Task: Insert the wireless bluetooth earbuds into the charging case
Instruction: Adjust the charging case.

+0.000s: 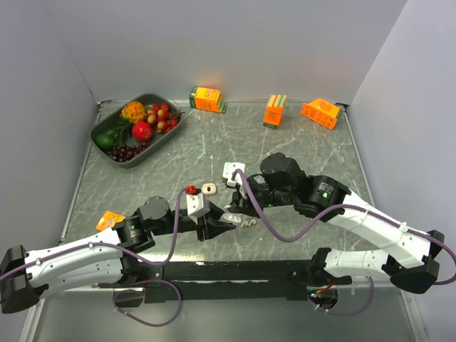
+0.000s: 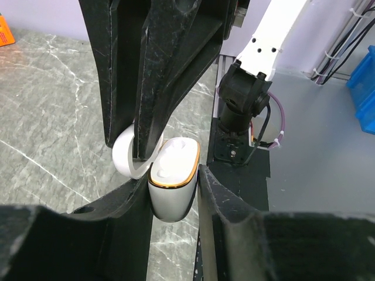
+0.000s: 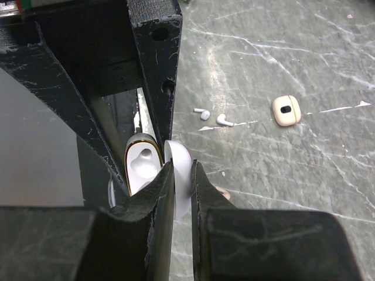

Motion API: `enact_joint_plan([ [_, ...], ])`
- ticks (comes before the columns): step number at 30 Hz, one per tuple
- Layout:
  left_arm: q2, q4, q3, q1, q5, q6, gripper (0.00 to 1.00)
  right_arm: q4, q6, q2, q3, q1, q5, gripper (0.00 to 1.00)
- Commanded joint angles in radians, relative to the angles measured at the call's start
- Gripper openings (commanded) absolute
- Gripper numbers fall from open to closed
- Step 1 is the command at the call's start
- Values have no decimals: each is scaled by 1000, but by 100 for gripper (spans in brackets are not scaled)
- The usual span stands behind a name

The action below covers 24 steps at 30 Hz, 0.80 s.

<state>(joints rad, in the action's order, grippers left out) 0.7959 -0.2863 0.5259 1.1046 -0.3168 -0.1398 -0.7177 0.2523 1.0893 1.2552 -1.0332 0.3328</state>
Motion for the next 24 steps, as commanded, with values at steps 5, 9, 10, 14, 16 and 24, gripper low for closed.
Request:
enact_joint_plan([
  [5, -3, -62, 13, -2, -21, 9, 1, 57, -13, -17, 3, -11, 18, 0],
  [9, -18, -77, -3, -2, -7, 11, 1, 58, -24, -19, 10, -8, 28, 21],
  [10, -21, -77, -6, -3, -5, 12, 1, 58, -24, -19, 12, -10, 29, 30],
  [14, -23, -68, -7, -3, 8, 14, 1, 84, -42, -40, 12, -10, 31, 45],
  [16, -30, -68, -15, -2, 16, 14, 1, 90, -53, -45, 24, -11, 31, 51],
  [24, -93, -63, -58, -11, 117, -27, 1, 196, -160, -138, 3, 13, -138, 85],
])
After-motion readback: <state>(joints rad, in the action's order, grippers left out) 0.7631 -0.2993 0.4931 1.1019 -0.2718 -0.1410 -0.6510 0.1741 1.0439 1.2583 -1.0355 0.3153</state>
